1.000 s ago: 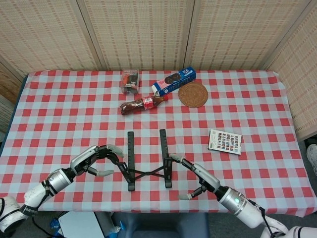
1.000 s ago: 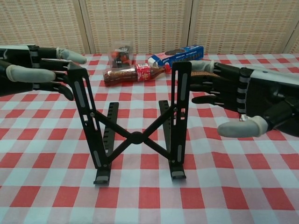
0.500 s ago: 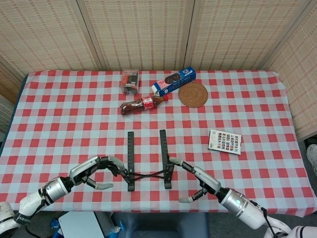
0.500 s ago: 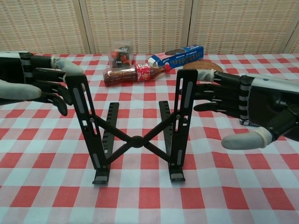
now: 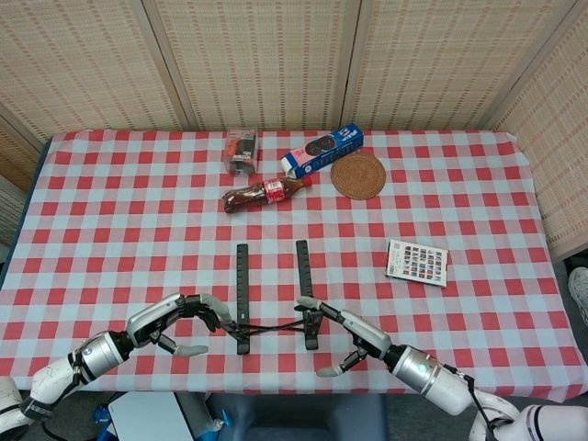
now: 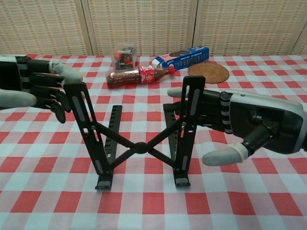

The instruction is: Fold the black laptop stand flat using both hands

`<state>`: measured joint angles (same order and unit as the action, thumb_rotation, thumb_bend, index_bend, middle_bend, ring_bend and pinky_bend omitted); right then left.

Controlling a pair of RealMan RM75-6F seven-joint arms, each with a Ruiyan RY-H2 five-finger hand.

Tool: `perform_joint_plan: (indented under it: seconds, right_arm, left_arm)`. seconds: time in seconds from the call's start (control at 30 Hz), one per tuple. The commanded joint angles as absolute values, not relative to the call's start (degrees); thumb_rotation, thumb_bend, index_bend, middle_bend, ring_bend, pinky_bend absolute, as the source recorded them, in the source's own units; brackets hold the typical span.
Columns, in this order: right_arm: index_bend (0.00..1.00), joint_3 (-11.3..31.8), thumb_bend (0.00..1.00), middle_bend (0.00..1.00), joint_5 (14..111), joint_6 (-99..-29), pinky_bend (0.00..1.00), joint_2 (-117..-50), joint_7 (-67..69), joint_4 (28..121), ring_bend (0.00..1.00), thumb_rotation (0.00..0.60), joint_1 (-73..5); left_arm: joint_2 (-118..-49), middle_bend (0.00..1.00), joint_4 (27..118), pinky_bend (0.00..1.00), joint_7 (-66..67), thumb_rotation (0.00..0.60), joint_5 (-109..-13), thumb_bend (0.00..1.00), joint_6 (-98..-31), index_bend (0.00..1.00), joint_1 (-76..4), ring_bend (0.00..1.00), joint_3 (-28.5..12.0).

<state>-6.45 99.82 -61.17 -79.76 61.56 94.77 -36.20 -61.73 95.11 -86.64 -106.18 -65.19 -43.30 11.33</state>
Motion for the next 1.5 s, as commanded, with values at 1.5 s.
perform_joint_plan:
  seconds: [1.5]
  right_arm:
    - [0.05,-9.49,0.1,0.12,99.29,-68.76,0.04,-76.51,61.56,97.2,0.0,0.6,-33.56]
  left_arm:
    - [-73.63,0.32,88.73,0.36,-67.69,0.6,-99.62,0.23,-61.02,0.23,-42.6,0.32,9.09]
